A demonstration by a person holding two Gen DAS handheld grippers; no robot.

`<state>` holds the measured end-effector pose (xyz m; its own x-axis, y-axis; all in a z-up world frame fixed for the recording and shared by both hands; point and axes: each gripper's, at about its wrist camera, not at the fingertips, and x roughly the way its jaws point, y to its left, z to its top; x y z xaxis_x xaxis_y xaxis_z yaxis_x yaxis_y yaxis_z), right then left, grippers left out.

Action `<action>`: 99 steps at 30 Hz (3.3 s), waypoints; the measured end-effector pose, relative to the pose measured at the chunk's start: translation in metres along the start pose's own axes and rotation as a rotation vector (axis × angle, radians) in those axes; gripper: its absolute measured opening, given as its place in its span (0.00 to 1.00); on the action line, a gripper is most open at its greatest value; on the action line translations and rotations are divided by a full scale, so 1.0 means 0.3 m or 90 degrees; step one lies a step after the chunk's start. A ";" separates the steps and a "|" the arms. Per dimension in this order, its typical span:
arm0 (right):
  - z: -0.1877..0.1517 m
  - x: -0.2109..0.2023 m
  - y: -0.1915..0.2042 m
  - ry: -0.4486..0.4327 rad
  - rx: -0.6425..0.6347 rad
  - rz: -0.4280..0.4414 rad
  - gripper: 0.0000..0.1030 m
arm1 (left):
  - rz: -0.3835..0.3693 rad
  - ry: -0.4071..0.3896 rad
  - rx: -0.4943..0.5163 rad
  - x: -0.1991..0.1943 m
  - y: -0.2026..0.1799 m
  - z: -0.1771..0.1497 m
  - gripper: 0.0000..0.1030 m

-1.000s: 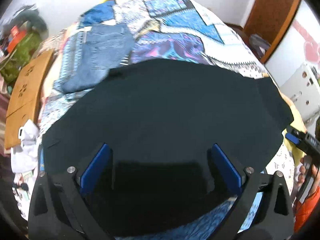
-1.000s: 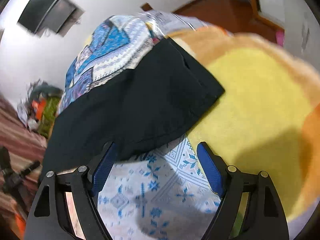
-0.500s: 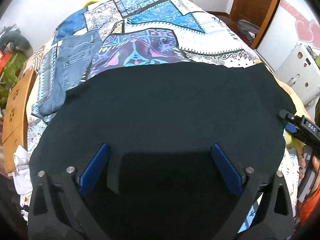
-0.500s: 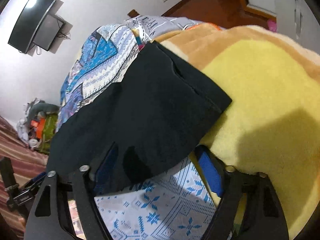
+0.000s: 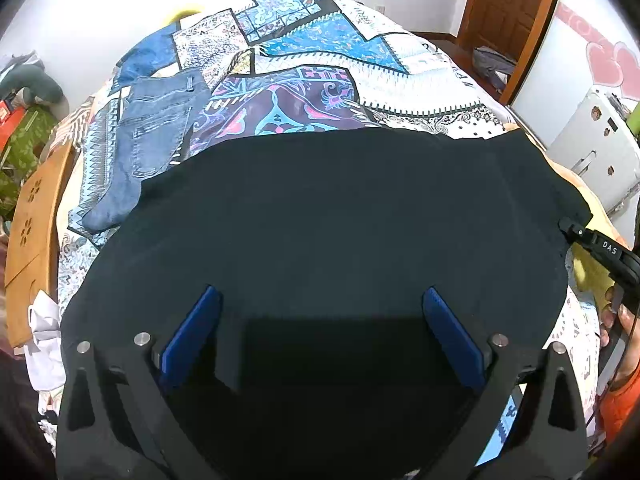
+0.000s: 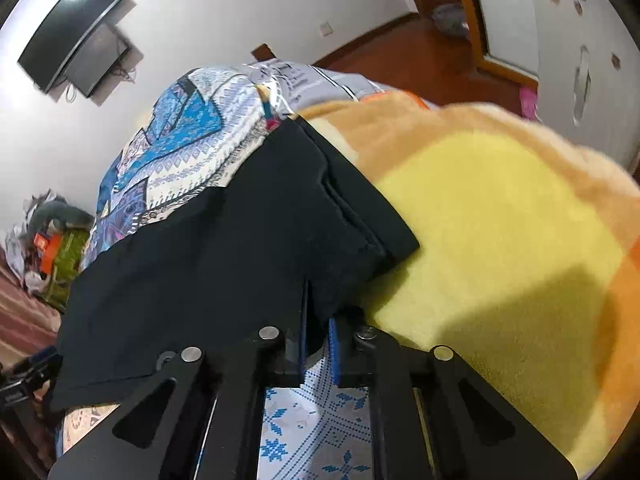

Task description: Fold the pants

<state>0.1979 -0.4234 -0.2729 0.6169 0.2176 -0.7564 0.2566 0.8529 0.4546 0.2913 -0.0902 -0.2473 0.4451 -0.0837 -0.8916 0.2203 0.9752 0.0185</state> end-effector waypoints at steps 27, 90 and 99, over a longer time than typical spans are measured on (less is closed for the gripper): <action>0.168 -0.313 0.749 -0.173 -0.323 0.184 0.04 | 0.053 -0.115 -0.114 -0.273 0.315 -0.135 1.00; -0.012 0.150 0.595 0.167 -0.451 0.062 0.63 | 0.038 0.004 -0.001 0.007 0.174 -0.007 1.00; -0.038 0.034 0.585 0.134 -0.467 0.039 0.64 | 0.054 -0.021 -0.033 -0.091 0.213 -0.111 1.00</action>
<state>0.2407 -0.2662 -0.2062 0.4402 0.2977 -0.8471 -0.3789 0.9169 0.1253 0.2642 -0.0188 -0.2369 0.4884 -0.0063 -0.8726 0.1360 0.9883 0.0690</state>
